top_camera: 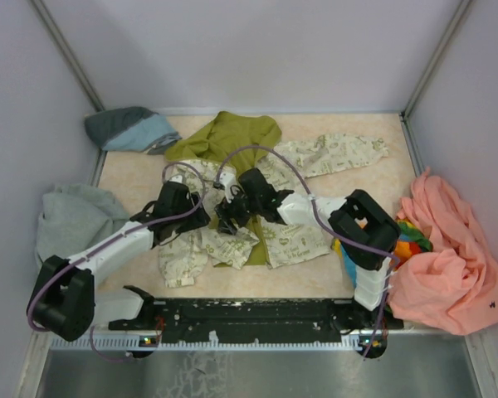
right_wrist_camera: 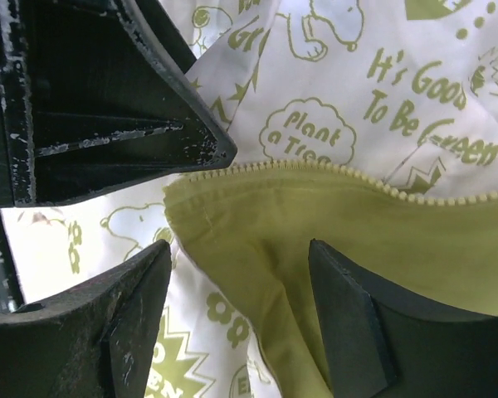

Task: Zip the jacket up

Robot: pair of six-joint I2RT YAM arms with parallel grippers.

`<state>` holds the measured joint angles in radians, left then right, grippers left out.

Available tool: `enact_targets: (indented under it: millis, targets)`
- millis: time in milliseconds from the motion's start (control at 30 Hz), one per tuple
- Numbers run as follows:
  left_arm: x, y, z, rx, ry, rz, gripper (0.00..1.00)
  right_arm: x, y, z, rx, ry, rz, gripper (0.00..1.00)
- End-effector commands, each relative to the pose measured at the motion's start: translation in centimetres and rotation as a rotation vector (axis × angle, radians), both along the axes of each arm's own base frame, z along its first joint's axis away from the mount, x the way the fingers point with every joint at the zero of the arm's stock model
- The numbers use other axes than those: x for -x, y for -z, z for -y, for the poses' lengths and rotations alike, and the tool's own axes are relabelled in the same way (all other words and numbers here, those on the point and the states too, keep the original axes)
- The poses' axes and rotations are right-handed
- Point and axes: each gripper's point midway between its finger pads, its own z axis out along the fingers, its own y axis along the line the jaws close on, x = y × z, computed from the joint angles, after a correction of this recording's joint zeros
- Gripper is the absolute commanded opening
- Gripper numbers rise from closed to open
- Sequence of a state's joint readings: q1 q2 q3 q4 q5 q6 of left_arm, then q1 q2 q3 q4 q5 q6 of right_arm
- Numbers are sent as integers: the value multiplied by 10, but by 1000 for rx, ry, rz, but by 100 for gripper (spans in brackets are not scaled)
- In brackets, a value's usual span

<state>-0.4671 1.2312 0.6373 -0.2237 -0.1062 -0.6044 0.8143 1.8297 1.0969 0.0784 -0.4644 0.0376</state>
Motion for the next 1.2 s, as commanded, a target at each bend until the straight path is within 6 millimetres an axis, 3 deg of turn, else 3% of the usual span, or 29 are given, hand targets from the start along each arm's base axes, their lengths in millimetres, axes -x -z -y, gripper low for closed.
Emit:
enact_targets:
  millis: [0, 133, 267, 367, 467, 600, 700, 867, 1033, 1100, 1167]
  targets:
    - [-9, 0, 1, 53, -33, 28, 64, -11, 1, -13, 89, -34, 139, 68]
    - [-11, 0, 2, 74, -38, 42, 42, -18, 8, -12, 137, 8, 165, 61]
    - [-17, -6, -2, 80, -67, 76, 2, -23, -6, -4, 132, 83, 180, 25]
    - [-27, -20, -12, 88, -121, 118, 0, -25, -44, 12, 55, 164, 173, 0]
    - [-37, -40, -23, 100, -176, 166, 0, -20, -93, 35, -66, 251, 147, 0]
    - [-45, -69, -39, 78, -240, 214, 0, 0, -118, 66, -149, 368, 75, 0]
    - [-43, -80, -52, 57, -287, 224, 0, 30, -106, 77, -185, 391, -54, 0]
    - [-24, -70, -79, -17, -381, 175, 0, 83, -51, 91, -150, 430, -235, 0]
    - [-2, -62, -109, -95, -494, 163, 1, 123, -3, 106, -8, 398, -318, 17]
    - [2, -63, -113, -102, -500, 170, 8, 126, 1, 114, 26, 395, -310, 24]
    - [3, -65, -112, -106, -482, 170, 23, 122, -3, 122, 60, 408, -265, 32]
